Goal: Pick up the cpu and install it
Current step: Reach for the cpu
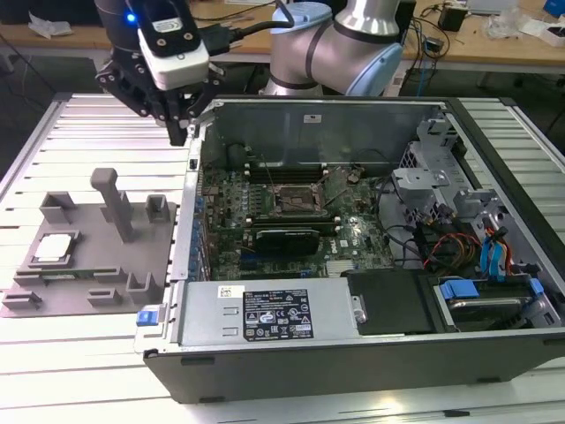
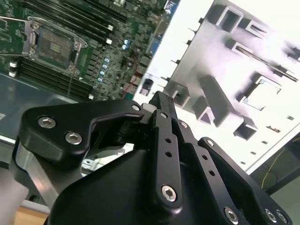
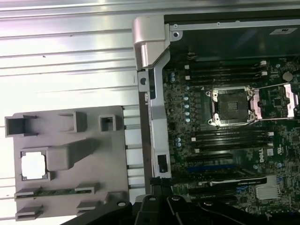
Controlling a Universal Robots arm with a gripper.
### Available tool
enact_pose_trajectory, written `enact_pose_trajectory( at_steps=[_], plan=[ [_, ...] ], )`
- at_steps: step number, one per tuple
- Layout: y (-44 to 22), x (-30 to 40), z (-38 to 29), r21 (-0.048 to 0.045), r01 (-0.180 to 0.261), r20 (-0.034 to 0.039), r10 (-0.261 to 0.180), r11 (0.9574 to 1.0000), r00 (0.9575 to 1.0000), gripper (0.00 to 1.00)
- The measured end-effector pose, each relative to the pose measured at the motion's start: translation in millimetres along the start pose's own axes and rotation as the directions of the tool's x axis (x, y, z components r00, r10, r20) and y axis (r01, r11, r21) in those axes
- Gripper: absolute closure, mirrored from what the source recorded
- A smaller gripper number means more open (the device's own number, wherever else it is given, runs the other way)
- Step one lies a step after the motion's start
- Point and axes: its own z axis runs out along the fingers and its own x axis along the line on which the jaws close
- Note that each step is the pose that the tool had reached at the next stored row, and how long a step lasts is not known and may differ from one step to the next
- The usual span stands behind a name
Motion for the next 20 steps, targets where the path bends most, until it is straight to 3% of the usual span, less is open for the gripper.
enact_pose_trajectory(
  at_steps=[4,7,12,20],
  plan=[
    [-0.8,9.5,0.1,-0.0001,0.000,0.0008,0.000,1.0000,1.0000,0.89],
    [-1.7,22.9,0.1,-0.0001,0.000,0.0017,0.000,1.0000,1.0000,0.89],
    [-2.8,36.7,1.2,-0.0002,0.000,0.0021,0.000,1.0000,1.0000,0.89],
    [-4.0,49.7,4.8,-0.0001,0.000,0.0022,0.000,1.0000,1.0000,0.89]
  ],
)
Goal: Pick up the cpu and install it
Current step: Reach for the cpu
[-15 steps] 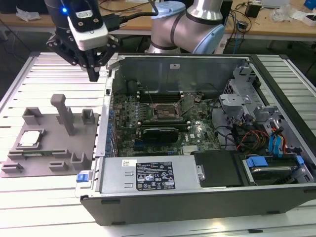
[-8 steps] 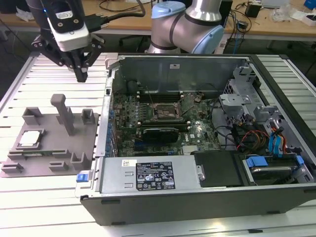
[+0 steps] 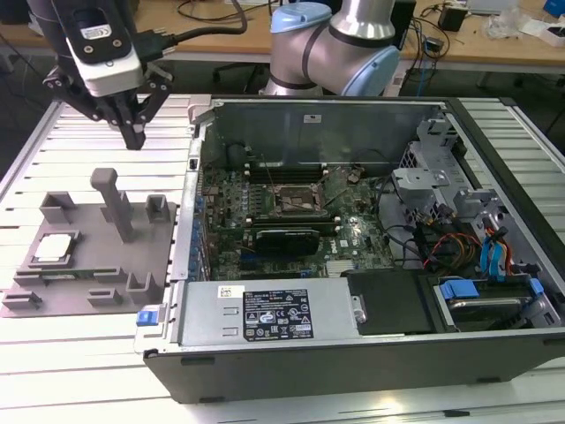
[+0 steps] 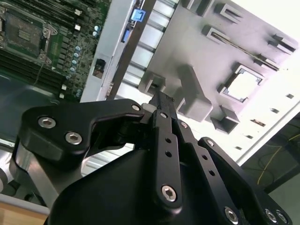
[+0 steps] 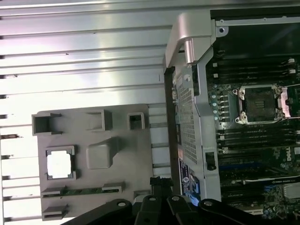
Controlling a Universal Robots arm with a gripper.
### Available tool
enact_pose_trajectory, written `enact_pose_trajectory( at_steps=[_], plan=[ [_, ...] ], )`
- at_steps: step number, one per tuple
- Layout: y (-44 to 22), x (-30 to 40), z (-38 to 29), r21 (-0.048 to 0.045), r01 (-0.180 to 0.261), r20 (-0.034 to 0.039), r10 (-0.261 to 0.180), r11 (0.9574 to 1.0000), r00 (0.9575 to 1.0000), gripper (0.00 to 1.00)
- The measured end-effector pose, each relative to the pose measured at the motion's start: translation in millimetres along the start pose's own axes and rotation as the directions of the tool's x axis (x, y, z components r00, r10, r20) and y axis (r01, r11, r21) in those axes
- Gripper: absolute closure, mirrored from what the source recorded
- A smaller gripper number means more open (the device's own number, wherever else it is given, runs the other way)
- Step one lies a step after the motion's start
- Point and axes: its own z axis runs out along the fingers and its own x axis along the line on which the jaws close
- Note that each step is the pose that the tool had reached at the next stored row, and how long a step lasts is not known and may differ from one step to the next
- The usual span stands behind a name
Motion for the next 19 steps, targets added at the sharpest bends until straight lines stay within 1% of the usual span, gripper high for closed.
enact_pose_trajectory(
  at_steps=[2,3,4,6,7,10,11,13,15,16,18,19],
  plan=[
    [-0.3,3.1,1.0,0.0000,0.000,0.0000,0.000,1.0000,1.0000,0.89],
    [-0.6,5.8,1.8,0.0000,0.000,0.0001,0.000,1.0000,1.0000,0.89],
    [-1.1,11.3,3.0,-0.0001,0.000,0.0000,0.000,1.0000,1.0000,0.89],
    [-1.6,15.3,3.7,0.0000,0.000,0.0000,0.000,1.0000,1.0000,0.89],
    [-1.9,18.4,4.3,0.0000,0.000,0.0000,0.000,1.0000,1.0000,0.89],
    [-3.2,31.8,6.1,0.0000,0.000,0.0001,0.000,1.0000,1.0000,0.89],
    [-3.5,34.9,6.5,-0.0001,0.000,0.0001,0.000,1.0000,1.0000,0.89],
    [-4.3,43.8,7.3,-0.0001,0.000,0.0001,0.000,1.0000,1.0000,0.89],
    [-4.9,49.5,7.9,0.0000,0.000,0.0000,0.000,1.0000,1.0000,0.89],
    [-5.3,54.5,8.7,-0.0001,0.000,0.0001,0.000,1.0000,1.0000,0.89],
    [-6.0,59.1,10.3,0.0000,0.000,0.0000,0.000,1.0000,1.0000,0.89],
    [-6.6,61.8,12.1,-0.0001,0.000,0.0001,0.000,1.0000,1.0000,0.89]
  ],
)
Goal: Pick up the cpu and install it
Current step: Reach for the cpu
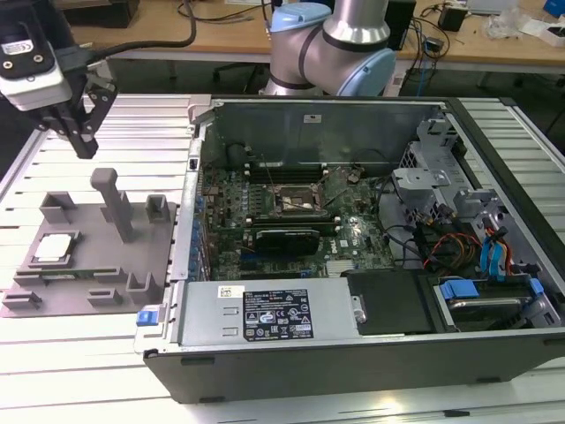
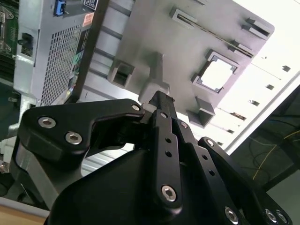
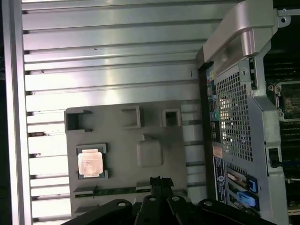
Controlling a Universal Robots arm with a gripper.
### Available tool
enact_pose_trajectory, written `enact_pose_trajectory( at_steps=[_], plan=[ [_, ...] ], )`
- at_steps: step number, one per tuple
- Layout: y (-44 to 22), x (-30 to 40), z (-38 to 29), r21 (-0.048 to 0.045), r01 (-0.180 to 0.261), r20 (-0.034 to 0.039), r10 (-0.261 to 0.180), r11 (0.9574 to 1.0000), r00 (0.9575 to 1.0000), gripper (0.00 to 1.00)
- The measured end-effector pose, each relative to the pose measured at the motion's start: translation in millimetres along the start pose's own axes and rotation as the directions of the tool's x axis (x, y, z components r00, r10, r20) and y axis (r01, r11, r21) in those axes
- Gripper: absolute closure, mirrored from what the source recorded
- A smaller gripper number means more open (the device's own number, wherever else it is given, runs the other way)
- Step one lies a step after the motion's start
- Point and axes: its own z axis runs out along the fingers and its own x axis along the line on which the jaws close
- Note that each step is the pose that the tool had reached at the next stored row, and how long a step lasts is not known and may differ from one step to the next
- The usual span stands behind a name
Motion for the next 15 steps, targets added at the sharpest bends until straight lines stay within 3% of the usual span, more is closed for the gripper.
enact_pose_trajectory(
  at_steps=[11,15],
  plan=[
    [-8.6,19.0,16.7,0.0001,0.000,-0.0001,0.000,1.0000,1.0000,0.89],
    [-12.8,29.3,21.7,0.0000,0.000,-0.0001,0.000,1.0000,1.0000,0.89]
  ],
)
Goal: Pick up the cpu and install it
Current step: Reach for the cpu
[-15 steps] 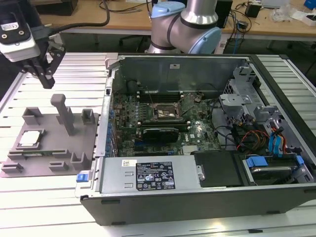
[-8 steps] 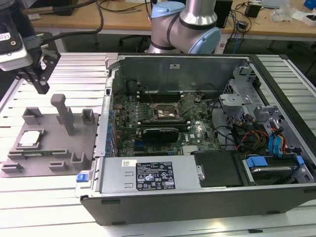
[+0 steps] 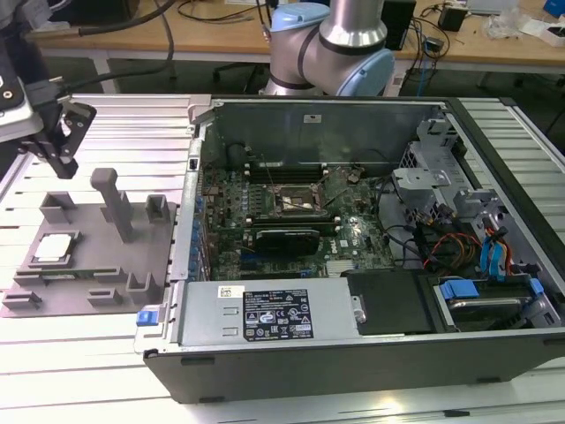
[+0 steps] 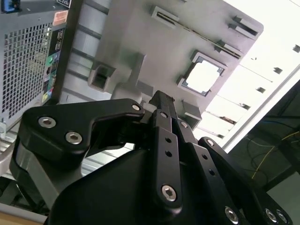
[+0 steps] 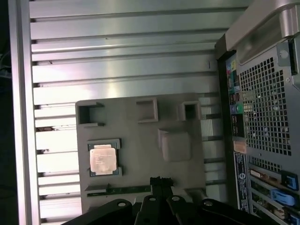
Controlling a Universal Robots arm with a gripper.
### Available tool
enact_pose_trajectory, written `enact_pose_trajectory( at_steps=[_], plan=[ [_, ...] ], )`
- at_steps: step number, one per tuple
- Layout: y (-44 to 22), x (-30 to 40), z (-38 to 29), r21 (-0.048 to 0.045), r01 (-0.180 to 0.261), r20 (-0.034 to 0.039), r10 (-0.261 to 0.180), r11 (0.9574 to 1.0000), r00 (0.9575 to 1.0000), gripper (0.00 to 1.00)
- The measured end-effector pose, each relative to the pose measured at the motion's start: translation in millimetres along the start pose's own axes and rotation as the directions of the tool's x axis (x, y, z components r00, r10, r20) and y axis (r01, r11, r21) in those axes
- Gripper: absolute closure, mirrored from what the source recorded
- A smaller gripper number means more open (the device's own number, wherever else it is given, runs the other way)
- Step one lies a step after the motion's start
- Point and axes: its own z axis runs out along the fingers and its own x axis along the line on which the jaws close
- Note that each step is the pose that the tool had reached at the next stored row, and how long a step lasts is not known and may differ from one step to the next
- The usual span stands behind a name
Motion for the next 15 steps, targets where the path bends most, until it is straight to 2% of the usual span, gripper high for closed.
enact_pose_trajectory(
  at_steps=[2,5,15],
  plan=[
    [-1.4,5.1,1.4,0.0001,0.000,-0.0001,0.000,1.0000,1.0000,0.89],
    [-5.3,20.2,7.1,0.0001,0.000,-0.0001,0.000,1.0000,1.0000,0.89],
    [-14.3,42.3,21.9,0.0001,0.000,-0.0001,0.000,1.0000,1.0000,0.89]
  ],
)
